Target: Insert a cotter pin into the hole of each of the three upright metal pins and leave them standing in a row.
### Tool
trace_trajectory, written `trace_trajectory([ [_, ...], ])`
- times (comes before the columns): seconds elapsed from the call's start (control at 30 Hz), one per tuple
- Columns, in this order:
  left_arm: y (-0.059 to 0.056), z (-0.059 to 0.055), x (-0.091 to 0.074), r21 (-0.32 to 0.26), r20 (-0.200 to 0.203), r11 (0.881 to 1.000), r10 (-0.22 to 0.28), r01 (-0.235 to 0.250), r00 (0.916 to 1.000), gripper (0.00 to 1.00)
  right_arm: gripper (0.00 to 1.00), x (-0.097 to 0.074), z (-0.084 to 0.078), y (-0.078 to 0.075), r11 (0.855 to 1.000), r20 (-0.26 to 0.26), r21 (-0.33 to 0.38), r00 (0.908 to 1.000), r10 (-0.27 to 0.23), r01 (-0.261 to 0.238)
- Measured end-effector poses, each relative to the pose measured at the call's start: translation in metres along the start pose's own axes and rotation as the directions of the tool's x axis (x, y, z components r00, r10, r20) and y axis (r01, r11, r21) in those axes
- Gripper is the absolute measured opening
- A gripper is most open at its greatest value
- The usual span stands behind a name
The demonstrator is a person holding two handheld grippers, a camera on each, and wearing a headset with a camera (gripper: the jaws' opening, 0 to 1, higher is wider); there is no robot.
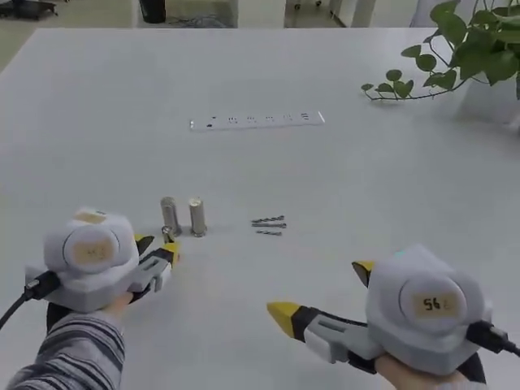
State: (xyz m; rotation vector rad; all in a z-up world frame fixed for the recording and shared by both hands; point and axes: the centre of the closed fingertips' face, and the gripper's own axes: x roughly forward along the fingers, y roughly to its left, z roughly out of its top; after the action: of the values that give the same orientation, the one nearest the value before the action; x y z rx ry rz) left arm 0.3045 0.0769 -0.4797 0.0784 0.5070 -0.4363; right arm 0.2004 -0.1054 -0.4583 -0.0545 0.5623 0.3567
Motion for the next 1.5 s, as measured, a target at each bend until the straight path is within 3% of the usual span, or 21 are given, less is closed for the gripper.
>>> trace_trajectory([
  [0.43,-0.010,0.001,0.004,0.012,-0.008,0.999,-0.034,0.034,0.9994,0.06,0.76,-0.001,-0.002,-0.002,1.000,-0.016,0.015,0.9999,-0.003,0.003],
  [0.7,-0.013,0.001,0.002,0.067,0.001,0.997,-0.030,0.030,0.9995,0.05,0.76,0.000,-0.005,-0.001,1.000,-0.032,0.020,0.9995,0.002,-0.001],
  [1.03,-0.016,0.001,0.000,0.067,-0.003,0.997,-0.047,0.047,0.9989,0.05,0.76,0.000,-0.003,-0.001,1.000,-0.023,0.026,0.9997,0.003,-0.002],
  [1.23,-0.026,0.002,0.001,0.046,0.010,0.995,-0.088,0.087,0.9961,0.05,0.76,0.000,-0.002,-0.001,1.000,-0.021,0.028,0.9998,0.006,-0.006],
  [1.5,-0.049,0.006,0.000,0.062,0.011,0.989,-0.135,0.134,0.9907,0.05,0.75,0.000,-0.002,0.000,0.999,-0.019,0.030,0.9997,0.011,-0.011],
])
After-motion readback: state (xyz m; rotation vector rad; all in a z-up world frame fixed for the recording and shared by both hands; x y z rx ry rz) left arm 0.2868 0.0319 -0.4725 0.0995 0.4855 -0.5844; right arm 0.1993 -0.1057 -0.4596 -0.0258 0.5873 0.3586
